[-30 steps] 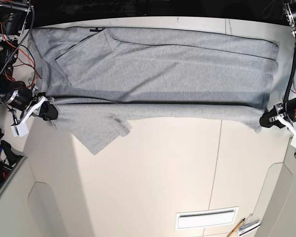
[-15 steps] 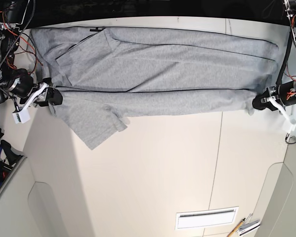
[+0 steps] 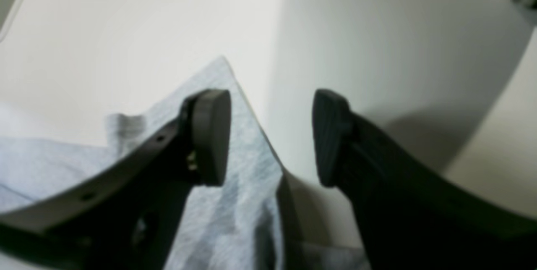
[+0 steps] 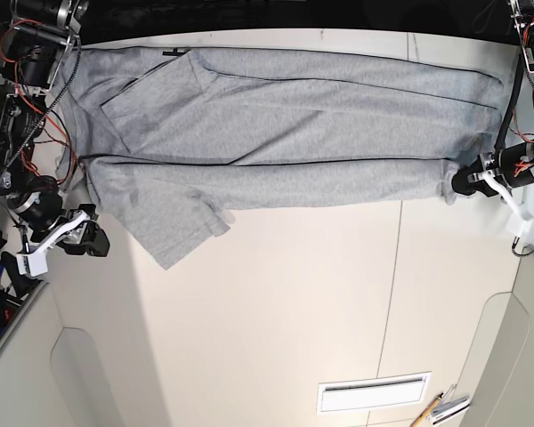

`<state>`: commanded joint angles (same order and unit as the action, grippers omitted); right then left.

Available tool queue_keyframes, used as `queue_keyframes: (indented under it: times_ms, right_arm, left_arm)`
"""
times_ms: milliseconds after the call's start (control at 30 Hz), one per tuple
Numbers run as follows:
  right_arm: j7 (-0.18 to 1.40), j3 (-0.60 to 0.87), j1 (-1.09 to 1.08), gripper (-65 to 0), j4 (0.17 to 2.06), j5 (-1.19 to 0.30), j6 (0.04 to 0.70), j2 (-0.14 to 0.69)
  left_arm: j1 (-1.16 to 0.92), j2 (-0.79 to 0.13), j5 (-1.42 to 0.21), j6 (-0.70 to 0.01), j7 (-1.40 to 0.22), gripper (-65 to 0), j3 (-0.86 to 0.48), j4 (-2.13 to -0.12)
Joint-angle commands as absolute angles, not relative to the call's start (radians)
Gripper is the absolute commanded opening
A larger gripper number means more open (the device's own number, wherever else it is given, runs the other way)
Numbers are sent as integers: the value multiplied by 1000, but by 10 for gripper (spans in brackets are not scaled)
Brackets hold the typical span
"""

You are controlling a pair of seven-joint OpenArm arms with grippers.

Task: Fold the T-shirt properly
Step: 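Fold the hem over toward the shoulder edge with both grippers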

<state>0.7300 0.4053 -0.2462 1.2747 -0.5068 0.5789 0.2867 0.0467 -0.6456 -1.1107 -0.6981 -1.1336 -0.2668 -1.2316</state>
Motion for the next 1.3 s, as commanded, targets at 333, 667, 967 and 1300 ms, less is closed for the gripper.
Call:
queue_keyframes:
  times_ms: [333,667,967,1300]
  right_arm:
    - [685,275,-307,-242,1059,-478,580,263]
    - [693,155,-307,-274,1060,-462,580,194]
    - [812,155,-307,-650,1172,-501,591,194]
    - [928,192,-43,-650,1627,-611,599,221]
  left_arm:
    - [47,-645,-1126,-698,-1134,-650,-267,-1232]
    - [47,-645,-1126,-698,-1134,-650,-267,-1231]
    - [47,-645,-1127,-698,-1134,-650,-267,-1231]
    - [47,-653,-1232,-698,-1232,-650,-268,-1232]
